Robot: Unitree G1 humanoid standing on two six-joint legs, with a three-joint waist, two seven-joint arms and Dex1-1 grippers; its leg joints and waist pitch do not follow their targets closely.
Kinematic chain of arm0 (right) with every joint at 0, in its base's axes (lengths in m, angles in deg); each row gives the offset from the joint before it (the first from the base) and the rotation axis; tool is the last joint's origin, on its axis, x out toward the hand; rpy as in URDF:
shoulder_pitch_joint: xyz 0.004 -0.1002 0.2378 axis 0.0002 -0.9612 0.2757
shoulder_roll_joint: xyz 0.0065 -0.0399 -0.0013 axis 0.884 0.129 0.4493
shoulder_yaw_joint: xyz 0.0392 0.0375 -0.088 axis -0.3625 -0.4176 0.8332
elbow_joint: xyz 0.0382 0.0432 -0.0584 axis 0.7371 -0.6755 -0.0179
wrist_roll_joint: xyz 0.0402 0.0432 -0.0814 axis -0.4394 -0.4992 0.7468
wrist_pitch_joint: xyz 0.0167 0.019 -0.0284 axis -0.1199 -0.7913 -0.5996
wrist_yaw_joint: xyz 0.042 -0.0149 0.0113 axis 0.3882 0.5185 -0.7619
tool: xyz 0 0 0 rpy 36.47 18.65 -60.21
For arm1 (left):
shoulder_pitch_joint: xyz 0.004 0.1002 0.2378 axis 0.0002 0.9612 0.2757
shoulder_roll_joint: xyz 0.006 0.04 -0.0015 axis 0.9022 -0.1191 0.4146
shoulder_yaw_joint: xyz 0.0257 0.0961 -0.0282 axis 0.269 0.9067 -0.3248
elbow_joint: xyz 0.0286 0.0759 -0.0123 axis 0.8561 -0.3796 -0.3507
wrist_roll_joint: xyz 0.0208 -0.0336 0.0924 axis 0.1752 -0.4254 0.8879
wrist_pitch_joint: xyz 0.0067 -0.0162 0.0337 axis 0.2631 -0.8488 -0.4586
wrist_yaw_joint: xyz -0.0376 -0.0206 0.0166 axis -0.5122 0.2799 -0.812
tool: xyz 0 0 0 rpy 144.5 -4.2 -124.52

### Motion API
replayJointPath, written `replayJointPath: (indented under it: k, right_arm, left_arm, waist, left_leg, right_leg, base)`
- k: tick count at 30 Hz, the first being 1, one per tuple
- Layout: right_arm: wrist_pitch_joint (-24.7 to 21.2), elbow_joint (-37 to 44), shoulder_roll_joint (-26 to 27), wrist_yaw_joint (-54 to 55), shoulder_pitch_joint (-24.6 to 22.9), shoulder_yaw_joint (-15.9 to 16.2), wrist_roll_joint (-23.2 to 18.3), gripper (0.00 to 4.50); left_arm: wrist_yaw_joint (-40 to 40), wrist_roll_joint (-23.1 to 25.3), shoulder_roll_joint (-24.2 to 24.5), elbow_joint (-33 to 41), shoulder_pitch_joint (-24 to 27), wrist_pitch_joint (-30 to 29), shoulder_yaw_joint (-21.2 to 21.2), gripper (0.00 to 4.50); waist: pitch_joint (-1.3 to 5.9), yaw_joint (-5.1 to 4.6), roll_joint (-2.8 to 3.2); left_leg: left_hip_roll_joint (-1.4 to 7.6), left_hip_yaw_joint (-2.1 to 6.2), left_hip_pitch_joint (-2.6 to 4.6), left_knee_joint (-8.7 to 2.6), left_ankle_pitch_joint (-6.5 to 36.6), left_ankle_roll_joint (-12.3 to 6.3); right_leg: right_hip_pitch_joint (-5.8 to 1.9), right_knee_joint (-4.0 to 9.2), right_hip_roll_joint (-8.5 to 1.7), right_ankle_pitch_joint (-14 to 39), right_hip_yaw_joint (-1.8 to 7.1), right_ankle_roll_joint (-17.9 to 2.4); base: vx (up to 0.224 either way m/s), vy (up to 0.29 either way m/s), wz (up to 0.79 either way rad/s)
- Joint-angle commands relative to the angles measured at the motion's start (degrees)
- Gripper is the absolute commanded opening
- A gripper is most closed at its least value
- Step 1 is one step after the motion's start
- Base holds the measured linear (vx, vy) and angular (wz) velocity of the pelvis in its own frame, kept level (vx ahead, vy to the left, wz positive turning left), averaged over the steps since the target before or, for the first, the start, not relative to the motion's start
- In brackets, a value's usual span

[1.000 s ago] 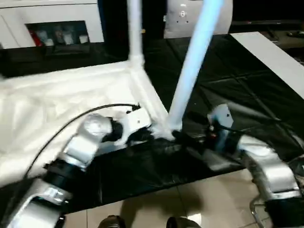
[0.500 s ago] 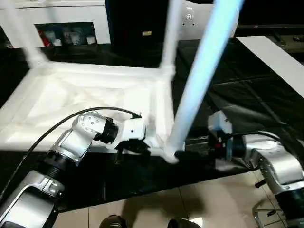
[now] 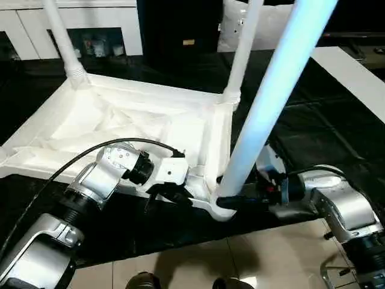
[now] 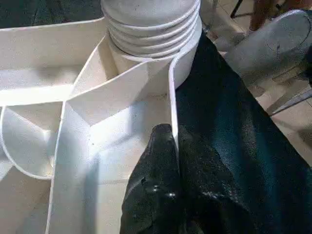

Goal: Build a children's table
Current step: Rotate leg to tighten

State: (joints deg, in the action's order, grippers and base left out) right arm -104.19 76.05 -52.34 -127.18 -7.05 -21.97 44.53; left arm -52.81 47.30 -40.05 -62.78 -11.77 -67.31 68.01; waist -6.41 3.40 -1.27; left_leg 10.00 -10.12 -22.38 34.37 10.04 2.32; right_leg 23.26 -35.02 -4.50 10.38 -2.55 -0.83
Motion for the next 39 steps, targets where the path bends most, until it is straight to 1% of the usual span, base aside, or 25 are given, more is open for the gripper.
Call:
replayJointPath:
  k: [1,4,5,8,11,12,14,15,16,17,19,21,22,23,24,25,26,28,30,31,32,33,34,37,39]
  right_arm:
    - [-0.9,0.3,-0.7,-1.27,0.56,0.38,-1.13,2.18]
    - [-1.36,0.52,-0.77,-1.54,0.45,0.48,-1.37,2.14]
    - [-1.84,0.79,-0.87,-1.79,0.29,0.59,-1.63,2.08]
    - [-3.81,1.86,-0.87,-1.78,-0.3,0.87,-2.6,2.07]
    - [-8.32,4.47,0.54,0.75,-1.42,0.39,-4.81,2.05]
    - [-10.45,5.52,1.56,2.82,-1.89,0.19,-5.2,2.05]
    - [-12.65,6.41,4.02,7.44,-2.4,-0.23,-4.92,2.05]
    - [-12.65,6.41,4.02,7.44,-2.4,-0.23,-4.92,2.05]
    - [-13.08,6.51,6.45,12.16,-2.59,-0.2,-2.95,2.05]
    - [-12.85,6.37,7.49,14.26,-2.6,-0.05,-1.69,2.05]
    - [-13.45,5.99,9.4,17.7,-2.47,-0.26,-0.47,2.05]
    - [-15.15,5.13,13.33,24.7,-1.84,-1.01,1.2,2.05]
    - [-16.62,4.38,16.71,29.78,-1.12,-2.04,1.29,2.05]
    - [-17.04,3.43,18.94,33.22,-0.2,-2.49,2.06,2.05]
    - [-17.33,2.33,21.04,36.33,0.72,-2.93,2.78,2.05]
    - [-17.41,2.01,21.65,37.33,0.97,-3.08,3.02,2.05]
    - [-17.59,0.25,24.44,42.15,2.21,-3.8,4.34,2.05]
    - [-17.66,-1.16,26.48,45.87,3.08,-4.38,5.56,2.05]
    - [-17.31,-3.01,28.85,50.2,4.08,-5.05,7.33,2.05]
    - [-16.78,-3.93,29.83,51.86,4.49,-5.39,7.99,2.05]
    - [-16.05,-4.37,30.24,52.27,4.67,-5.48,8.18,2.39]
    - [-14.34,-5.16,31.22,53.44,5.0,-5.75,8.76,2.6]
    - [-13.7,-5.32,31.53,53.83,5.08,-5.85,8.95,2.6]
    - [-12.7,-5.58,32.03,54.39,5.14,-6.39,9.27,2.92]
    - [-11.6,-5.46,31.68,54.13,4.99,-6.63,9.59,3.21]
  left_arm:
    - [-2.93,0.33,-0.38,0.55,-0.92,1.56,2.45,0.0]
    - [-2.95,0.24,-0.32,0.54,-0.89,1.55,2.43,0.0]
    - [-2.9,0.14,-0.33,0.54,-0.88,1.39,2.36,0.0]
    - [-2.87,-0.41,-0.38,0.69,-0.7,0.6,1.92,0.0]
    - [-1.63,-1.3,-0.56,2.06,0.25,-2.06,0.73,0.0]
    - [0.06,-1.36,-0.93,2.88,0.67,-3.87,0.05,0.0]
    - [3.8,-0.79,-1.7,3.64,0.97,-7.14,-1.12,0.0]
    - [3.8,-0.79,-1.7,3.64,0.97,-7.14,-1.12,0.0]
    - [7.36,-0.59,-2.75,4.21,1.01,-10.69,-2.31,0.0]
    - [8.87,-0.61,-3.31,4.48,1.01,-12.28,-2.87,0.0]
    - [11.06,-0.62,-4.17,5.27,1.02,-15.17,-3.67,0.0]
    - [15.97,-0.51,-6.29,6.65,1.04,-19.97,-5.37,0.0]
    - [19.51,-1.01,-8.3,7.85,1.13,-24.19,-6.82,0.0]
    - [22.2,-0.61,-9.85,8.34,1.0,-26.33,-7.56,0.0]
    - [24.36,-0.2,-11.13,8.76,0.88,-28.09,-8.1,0.0]
    - [25.18,0.04,-11.51,8.84,0.83,-28.58,-8.29,0.0]
    - [29.32,1.35,-13.3,8.94,0.44,-30.74,-9.24,0.0]
    - [32.55,2.55,-14.59,8.87,-0.03,-32.33,-9.86,0.0]
    - [37.8,3.86,-16.77,8.7,-0.74,-34.32,-11.33,0.0]
    - [39.54,3.85,-17.84,8.83,-0.97,-35.27,-12.12,0.0]
    - [40.36,3.93,-18.33,8.85,-1.07,-35.25,-12.36,0.0]
    - [41.76,4.07,-19.32,9.12,-1.24,-35.45,-12.61,0.0]
    - [41.91,4.1,-19.51,9.32,-1.25,-35.55,-12.49,0.0]
    - [41.81,4.41,-19.19,9.98,-1.0,-35.68,-11.72,0.0]
    - [40.51,4.78,-18.05,10.52,-0.41,-34.72,-10.7,0.0]
  waist:
    - [4.46,-0.45,-0.23]
    - [4.46,-0.46,-0.26]
    - [4.51,-0.52,-0.61]
    - [4.52,-0.51,-0.47]
    - [4.4,-0.42,-0.32]
    - [4.38,-0.49,-0.46]
    - [4.12,-0.53,-0.03]
    - [3.8,-0.66,-0.17]
    - [3.76,-0.73,-0.16]
    - [3.67,-0.97,-0.24]
    - [3.62,-1.49,-0.12]
    - [3.65,-2.19,-0.17]
    - [3.73,-2.61,-0.13]
    - [3.84,-3.34,-0.55]
    - [3.89,-3.58,-0.49]
    - [3.91,-4.2,-0.33]
    - [3.97,-4.58,-0.42]
    - [4.22,-4.96,-0.48]
    - [4.34,-4.93,-0.35]
    - [4.34,-4.93,-0.35]
    - [4.39,-4.8,-0.4]
    - [4.57,-4.76,-0.87]
    - [4.61,-4.44,-0.54]
    - [4.76,-4.25,-0.36]
    - [4.63,-4.22,-0.21]
  left_leg:
    - [3.35,0.55,1.51,-4.3,9.59,-3.88]
    - [3.33,0.57,1.47,-4.31,9.72,-3.69]
    - [3.35,0.52,1.49,-4.3,9.6,-3.74]
    - [3.35,0.55,1.48,-4.29,9.0,-3.92]
    - [3.35,0.54,1.53,-4.34,8.99,-3.9]
    - [3.36,0.54,1.53,-4.43,9.2,-3.6]
    - [3.32,0.66,1.67,-4.61,11.67,-2.41]
    - [3.23,0.65,1.78,-4.79,13.92,-1.46]
    - [3.23,0.77,1.82,-4.87,14.89,-0.88]
    - [3.13,0.92,1.82,-4.94,16.29,0.21]
    - [3.08,1.16,1.74,-5.11,17.62,1.36]
    - [2.97,1.4,1.43,-5.27,17.79,2.0]
    - [2.85,1.62,1.22,-5.3,17.95,2.46]
    - [2.72,1.65,1.11,-5.22,18.1,2.29]
    - [2.73,1.67,1.04,-5.13,17.7,2.29]
    - [2.65,1.61,0.99,-5.08,17.4,2.06]
    - [2.57,1.56,0.76,-5.0,16.54,1.65]
    - [2.38,1.35,0.46,-4.85,14.31,1.1]
    - [2.37,0.95,0.87,-4.48,13.05,-0.18]
    - [2.37,0.95,0.87,-4.48,13.05,-0.18]
    - [2.29,0.82,0.92,-4.36,12.53,-0.64]
    - [2.31,0.73,0.72,-4.37,11.19,-1.2]
    - [2.34,0.77,0.76,-4.34,9.92,-1.77]
    - [2.39,0.66,0.71,-4.31,7.31,-3.09]
    - [2.43,0.64,0.75,-4.39,7.86,-3.4]
  right_leg:
    - [-2.48,3.85,-3.91,10.82,2.54,-14.83]
    - [-2.5,3.85,-3.91,11.26,2.54,-14.71]
    - [-2.5,3.87,-3.89,11.26,2.54,-14.66]
    - [-2.47,3.73,-3.87,10.88,2.52,-14.59]
    - [-2.41,3.77,-3.86,10.79,2.56,-14.63]
    - [-2.47,3.79,-3.86,11.26,2.59,-14.49]
    - [-2.22,4.23,-3.93,15.15,2.62,-13.74]
    - [-1.95,4.7,-3.9,18.89,2.65,-12.9]
    - [-1.99,4.78,-3.94,20.73,2.65,-12.36]
    - [-1.82,5.06,-4.0,23.95,2.63,-11.32]
    - [-1.7,5.17,-3.92,26.22,2.59,-10.14]
    - [-1.83,5.1,-3.9,26.77,2.51,-9.59]
    - [-2.02,5.14,-3.98,27.43,2.31,-9.13]
    - [-1.9,5.38,-3.91,27.61,2.28,-8.94]
    - [-1.98,5.17,-3.97,27.04,2.3,-9.05]
    - [-1.73,5.22,-3.78,25.84,2.34,-9.52]
    - [-1.91,5.19,-3.74,24.14,2.38,-9.75]
    - [-2.13,5.02,-3.56,21.02,2.41,-10.11]
    - [-1.8,5.08,-3.4,18.4,2.6,-11.03]
    - [-1.8,5.08,-3.4,18.4,2.6,-11.03]
    - [-1.92,5.15,-3.35,17.46,2.6,-11.36]
    - [-2.18,5.01,-3.33,15.93,2.55,-11.39]
    - [-2.2,4.82,-3.3,13.95,2.53,-11.63]
    - [-2.43,4.27,-3.08,8.13,2.49,-12.75]
    - [-2.5,4.31,-3.09,7.93,2.47,-13.28]
  base:
    - [0.0,0.0,0.0]
    - [0.0,0.0,0.0]
    - [0.0,0.0,0.0]
    - [0.0,0.0,0.0]
    - [0.0,0.0,0.0]
    - [0.0,0.0,0.0]
    - [0.0,0.0,0.0]
    - [0.0,0.0,0.0]
    - [0.0,0.0,0.0]
    - [0.0,0.0,0.0]
    - [0.0,0.0,0.0]
    - [0.0,0.0,0.0]
    - [0.0,0.0,0.0]
    - [0.0,0.0,0.0]
    - [0.0,0.0,0.0]
    - [0.0,0.0,0.0]
    - [0.0,0.0,0.0]
    - [0.0,0.0,0.0]
    - [0.0,0.0,0.0]
    - [0.0,0.0,0.0]
    - [0.0,0.0,0.0]
    - [0.0,0.0,0.0]
    - [0.0,0.0,0.0]
    - [0.0,0.0,0.0]
    - [0.0,0.0,0.0]
